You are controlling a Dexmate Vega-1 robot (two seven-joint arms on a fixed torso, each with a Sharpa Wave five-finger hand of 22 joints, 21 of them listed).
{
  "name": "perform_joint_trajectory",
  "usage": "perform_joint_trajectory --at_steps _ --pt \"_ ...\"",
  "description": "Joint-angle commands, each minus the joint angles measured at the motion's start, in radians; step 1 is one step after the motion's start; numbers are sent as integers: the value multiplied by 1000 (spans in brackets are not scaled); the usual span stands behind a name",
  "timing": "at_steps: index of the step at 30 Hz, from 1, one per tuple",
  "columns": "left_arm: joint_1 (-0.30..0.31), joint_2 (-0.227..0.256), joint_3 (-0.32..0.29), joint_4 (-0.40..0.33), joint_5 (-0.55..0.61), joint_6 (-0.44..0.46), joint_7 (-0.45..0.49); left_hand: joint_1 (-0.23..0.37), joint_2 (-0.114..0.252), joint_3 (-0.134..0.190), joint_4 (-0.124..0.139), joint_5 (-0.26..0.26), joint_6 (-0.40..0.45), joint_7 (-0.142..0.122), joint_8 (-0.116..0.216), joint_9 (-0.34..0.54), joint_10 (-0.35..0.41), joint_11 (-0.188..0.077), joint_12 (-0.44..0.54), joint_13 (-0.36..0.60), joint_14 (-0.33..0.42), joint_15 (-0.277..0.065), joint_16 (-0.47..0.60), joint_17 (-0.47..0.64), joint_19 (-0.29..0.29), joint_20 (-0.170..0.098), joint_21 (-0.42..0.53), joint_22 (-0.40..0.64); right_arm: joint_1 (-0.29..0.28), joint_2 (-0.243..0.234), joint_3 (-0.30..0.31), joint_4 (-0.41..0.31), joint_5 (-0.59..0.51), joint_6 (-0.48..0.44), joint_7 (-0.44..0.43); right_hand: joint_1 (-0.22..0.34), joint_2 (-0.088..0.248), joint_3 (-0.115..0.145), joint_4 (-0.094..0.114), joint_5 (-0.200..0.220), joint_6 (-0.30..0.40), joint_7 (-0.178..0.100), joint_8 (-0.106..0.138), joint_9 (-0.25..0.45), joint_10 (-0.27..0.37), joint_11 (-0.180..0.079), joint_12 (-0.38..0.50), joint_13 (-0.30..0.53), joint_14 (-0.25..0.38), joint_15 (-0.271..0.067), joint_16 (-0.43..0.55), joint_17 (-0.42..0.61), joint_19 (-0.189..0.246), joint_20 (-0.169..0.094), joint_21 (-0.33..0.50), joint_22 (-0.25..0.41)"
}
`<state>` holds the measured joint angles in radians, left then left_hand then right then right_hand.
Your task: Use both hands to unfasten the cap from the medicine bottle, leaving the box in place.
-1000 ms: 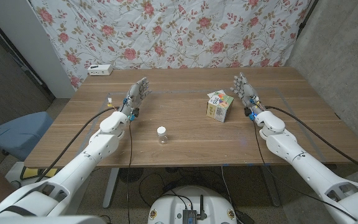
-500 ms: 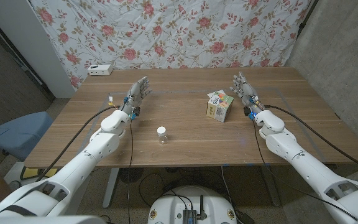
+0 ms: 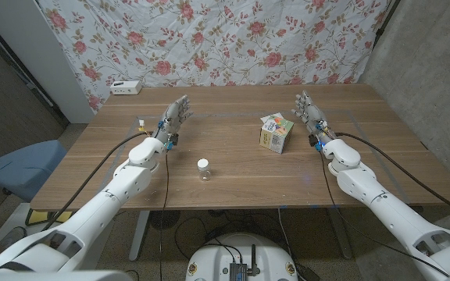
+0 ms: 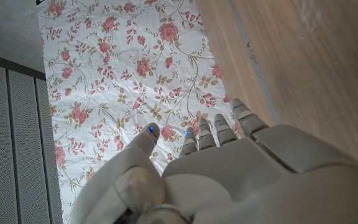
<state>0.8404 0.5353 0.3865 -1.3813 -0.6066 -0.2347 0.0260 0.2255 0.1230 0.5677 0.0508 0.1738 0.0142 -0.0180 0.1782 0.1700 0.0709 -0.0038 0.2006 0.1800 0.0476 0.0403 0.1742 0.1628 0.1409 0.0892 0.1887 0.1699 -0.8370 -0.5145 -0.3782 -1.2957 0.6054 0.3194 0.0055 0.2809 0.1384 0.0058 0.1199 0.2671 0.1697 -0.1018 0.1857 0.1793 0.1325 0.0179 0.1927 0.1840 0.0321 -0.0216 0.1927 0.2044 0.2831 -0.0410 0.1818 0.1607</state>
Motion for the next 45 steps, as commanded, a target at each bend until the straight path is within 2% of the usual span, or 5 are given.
perform_joint_trajectory --at_steps 1,12,25,33,45 --pt "54 31 -8 -78 24 1 39 11 -4 -1 -11 6 7 -8 6 3 13 -5 7 2 13 -10 7 3 8 6 4 3 -6 -4 4 4 -5 3 -6 11 -1 2 -1 6 13 -2 6 3 6 -1 6 5 8 0 5 -1 12 -26 7 5" --pt "130 116 -23 -210 40 41 42 5 -45 -22 -28 8 5 -29 3 2 15 -29 5 2 13 -29 4 4 2 -6 1 3 0 7 4 20 -7 20 -7 13 -1 5 -4 6 13 0 5 3 9 -1 7 5 11 -2 6 -2 14 -28 7 5" --pt "213 179 -55 -295 40 39 44 14 -82 -38 -56 17 -3 -46 1 2 13 -43 2 2 11 -45 2 3 -2 -10 0 1 7 30 7 37 -19 56 -32 13 -2 5 -5 5 19 2 7 3 16 4 9 5 17 -5 8 -3 20 -28 8 5" --pt "272 226 -83 -364 47 48 58 46 -129 -52 -100 34 1 -64 6 3 27 -60 5 2 21 -70 4 3 0 -13 -1 0 -9 27 13 15 -25 61 -54 12 -2 6 -5 4 21 3 7 3 17 4 8 5 19 -6 9 -4 24 -28 9 5" --pt "373 279 -129 -451 81 37 96 149 -181 -60 -185 64 13 -106 11 3 75 -83 14 2 72 -103 14 4 16 -12 1 0 -31 36 17 2 -33 79 -81 12 -2 7 -6 4 24 2 7 3 22 9 9 5 23 -5 10 -4 25 -29 8 5"
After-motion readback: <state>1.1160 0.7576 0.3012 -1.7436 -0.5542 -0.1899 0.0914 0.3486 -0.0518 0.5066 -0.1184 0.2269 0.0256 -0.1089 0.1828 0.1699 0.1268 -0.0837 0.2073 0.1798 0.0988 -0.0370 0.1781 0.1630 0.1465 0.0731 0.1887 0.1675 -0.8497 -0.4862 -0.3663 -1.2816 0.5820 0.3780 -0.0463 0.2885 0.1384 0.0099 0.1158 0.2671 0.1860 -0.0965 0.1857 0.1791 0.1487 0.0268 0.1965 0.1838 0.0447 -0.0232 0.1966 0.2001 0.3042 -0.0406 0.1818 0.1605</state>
